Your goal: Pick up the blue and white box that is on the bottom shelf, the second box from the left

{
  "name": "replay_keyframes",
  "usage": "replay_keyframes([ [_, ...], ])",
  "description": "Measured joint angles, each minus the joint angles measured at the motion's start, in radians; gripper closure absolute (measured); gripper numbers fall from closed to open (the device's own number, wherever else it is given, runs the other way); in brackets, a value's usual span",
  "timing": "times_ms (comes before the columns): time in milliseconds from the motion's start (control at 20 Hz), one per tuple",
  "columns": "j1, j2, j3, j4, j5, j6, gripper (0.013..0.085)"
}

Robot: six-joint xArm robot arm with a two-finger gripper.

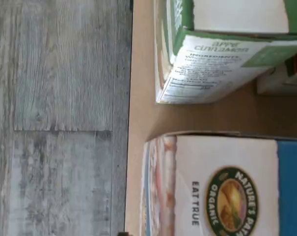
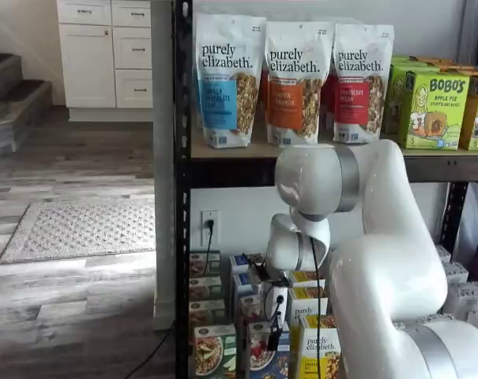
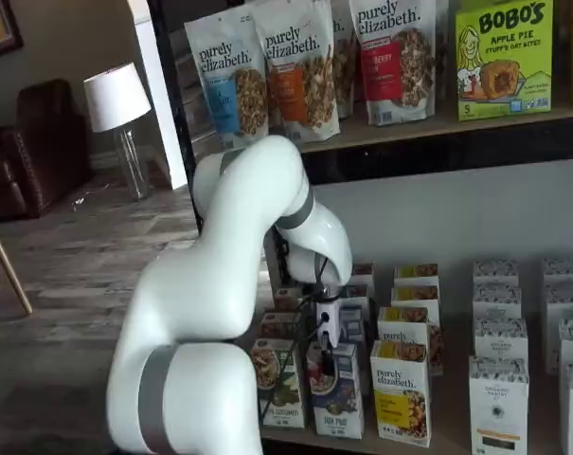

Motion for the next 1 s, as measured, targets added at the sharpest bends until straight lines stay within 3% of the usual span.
replay_keyframes([
  [150,0.003,0.015,-0.021,-0.012,0.019,0.013,0.013],
  [400,0.006,0.025,-0.029,0.008,0.015,0.0,0.013],
  [500,0.008,0.027,-0.032,0.009,0.017,0.001,0.021],
  [550,0.008,0.028,-0.033,0.009,0.019,0.001,0.021],
  [750,0.012,0.031,-0.035,0.006,0.02,0.008,0.033],
  [1000,0.017,0.028,-0.021,0.01,-0.005,0.008,0.033],
])
